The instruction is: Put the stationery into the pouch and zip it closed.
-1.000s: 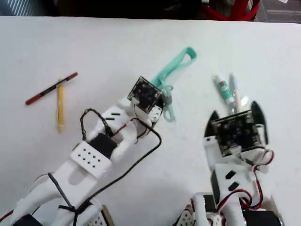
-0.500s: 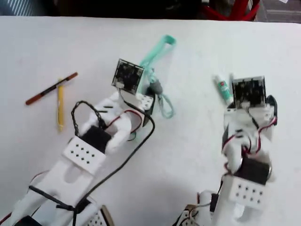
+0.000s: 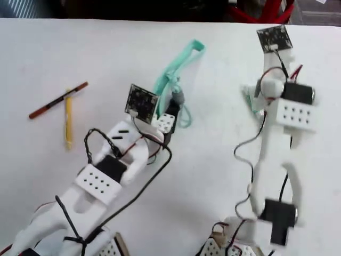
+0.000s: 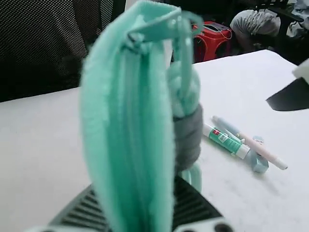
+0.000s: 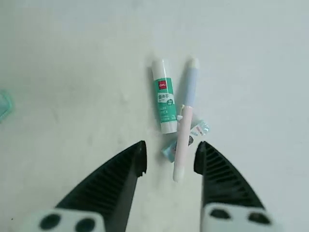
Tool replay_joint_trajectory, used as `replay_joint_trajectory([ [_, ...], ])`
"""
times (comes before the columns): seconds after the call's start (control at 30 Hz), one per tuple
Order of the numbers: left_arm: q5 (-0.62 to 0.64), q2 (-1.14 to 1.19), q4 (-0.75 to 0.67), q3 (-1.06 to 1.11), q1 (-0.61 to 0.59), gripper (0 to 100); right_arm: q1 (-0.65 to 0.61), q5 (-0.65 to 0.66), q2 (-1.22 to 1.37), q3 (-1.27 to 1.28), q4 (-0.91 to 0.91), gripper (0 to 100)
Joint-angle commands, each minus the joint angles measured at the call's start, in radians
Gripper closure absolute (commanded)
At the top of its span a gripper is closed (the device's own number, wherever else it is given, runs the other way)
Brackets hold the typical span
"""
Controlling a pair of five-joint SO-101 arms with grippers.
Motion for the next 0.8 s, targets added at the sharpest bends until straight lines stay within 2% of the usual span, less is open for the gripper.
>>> replay_joint_trajectory([
  [0.0,-0.144,0.008,-0.009,0.018,0.019,98,-0.007,0.006,0.150,-0.146,0.047,86.8],
  [0.3,-0.160,0.008,-0.002,0.015,0.019,98,-0.028,0.015,0.326,-0.292,0.045,86.8],
  [0.43,-0.160,0.010,-0.002,0.020,-0.002,98,-0.064,0.086,0.415,-0.333,0.041,86.8],
  [0.77,-0.163,0.013,-0.005,0.021,-0.002,98,-0.065,0.041,0.582,-0.454,0.036,86.8],
])
